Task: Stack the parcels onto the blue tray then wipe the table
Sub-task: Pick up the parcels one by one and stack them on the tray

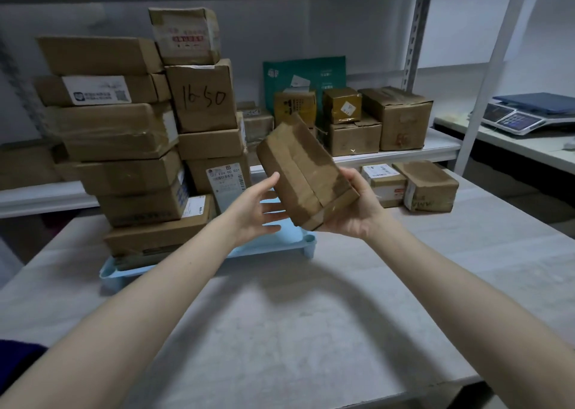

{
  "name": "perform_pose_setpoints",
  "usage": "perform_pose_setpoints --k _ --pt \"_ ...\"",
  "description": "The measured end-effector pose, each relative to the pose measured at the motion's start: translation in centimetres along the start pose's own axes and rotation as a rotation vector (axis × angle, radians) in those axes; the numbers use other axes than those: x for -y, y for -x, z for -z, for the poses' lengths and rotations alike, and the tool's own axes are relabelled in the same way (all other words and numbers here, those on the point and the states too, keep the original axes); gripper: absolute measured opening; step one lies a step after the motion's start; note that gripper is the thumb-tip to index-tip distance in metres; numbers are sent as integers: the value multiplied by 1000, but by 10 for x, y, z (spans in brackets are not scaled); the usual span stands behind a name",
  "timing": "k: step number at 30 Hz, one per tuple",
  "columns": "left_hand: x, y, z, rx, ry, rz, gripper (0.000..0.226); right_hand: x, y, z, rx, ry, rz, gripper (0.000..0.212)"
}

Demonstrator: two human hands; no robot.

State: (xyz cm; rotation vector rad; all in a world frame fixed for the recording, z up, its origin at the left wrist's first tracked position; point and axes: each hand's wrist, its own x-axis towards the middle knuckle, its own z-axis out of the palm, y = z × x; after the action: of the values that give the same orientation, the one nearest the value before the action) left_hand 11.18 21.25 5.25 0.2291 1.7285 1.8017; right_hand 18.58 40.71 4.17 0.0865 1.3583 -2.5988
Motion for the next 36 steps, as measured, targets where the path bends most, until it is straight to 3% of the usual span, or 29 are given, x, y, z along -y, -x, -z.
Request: perform_pose_setpoints --k 4,6,10,15,22,26,31,36 --pt "0 5 1 -28 103 -80 36 -13 -8 -5 90 -5 -16 51" --pt "-1 6 6 -77 132 -110 31 -16 -17 -4 29 37 -48 44" --pt "-3 8 21 -260 15 -180 53 -17 -34 -6 -170 258 53 23" --pt "-7 17 26 -263 -154 -237 59 -26 -39 -17 -158 580 138 49" --pt "-12 27 31 -248 -226 -260 35 -37 -45 -22 -145 475 235 36" --pt "-14 31 36 -270 -271 -317 35 -37 -45 -25 -136 518 195 35" --pt "-14 34 39 -299 -372 -449 33 -26 -47 -31 -297 511 260 19" --pt "-9 38 37 -296 -479 -539 43 -14 -39 -35 -405 417 102 47"
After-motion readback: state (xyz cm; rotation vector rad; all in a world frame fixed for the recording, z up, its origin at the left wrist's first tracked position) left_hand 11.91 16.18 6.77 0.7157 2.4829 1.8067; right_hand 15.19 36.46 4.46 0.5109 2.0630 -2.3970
